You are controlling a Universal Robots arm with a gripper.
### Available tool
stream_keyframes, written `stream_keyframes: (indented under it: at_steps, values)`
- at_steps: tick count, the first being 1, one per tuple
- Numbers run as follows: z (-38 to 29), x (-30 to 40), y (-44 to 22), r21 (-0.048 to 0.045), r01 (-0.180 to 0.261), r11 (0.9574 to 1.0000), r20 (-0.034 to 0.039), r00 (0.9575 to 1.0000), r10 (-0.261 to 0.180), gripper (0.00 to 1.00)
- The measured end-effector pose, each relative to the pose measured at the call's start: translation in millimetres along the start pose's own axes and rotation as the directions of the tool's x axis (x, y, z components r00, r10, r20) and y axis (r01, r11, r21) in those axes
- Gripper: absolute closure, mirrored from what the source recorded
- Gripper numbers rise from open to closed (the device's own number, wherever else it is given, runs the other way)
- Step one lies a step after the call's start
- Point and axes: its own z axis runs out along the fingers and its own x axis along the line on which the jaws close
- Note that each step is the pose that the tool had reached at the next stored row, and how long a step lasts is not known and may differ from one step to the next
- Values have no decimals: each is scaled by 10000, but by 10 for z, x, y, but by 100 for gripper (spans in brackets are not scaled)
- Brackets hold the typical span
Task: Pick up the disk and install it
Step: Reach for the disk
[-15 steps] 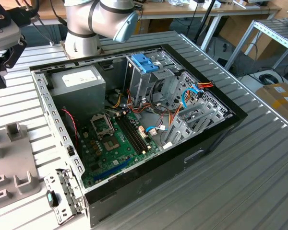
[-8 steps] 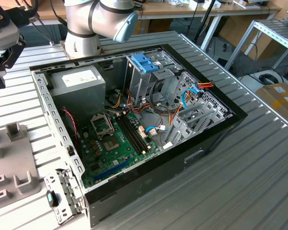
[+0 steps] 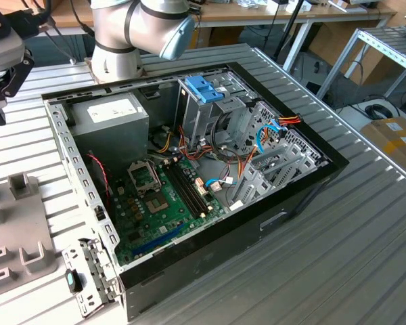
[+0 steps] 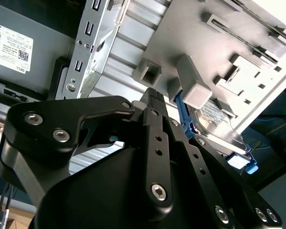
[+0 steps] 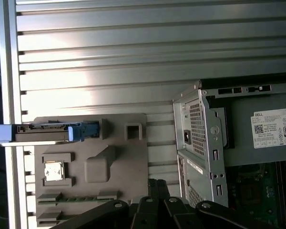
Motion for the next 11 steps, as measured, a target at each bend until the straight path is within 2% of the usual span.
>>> stream_keyframes:
  at_steps: [11]
  values:
    - [-1,43,-3,4,1,10000,0,10000,-1,89]
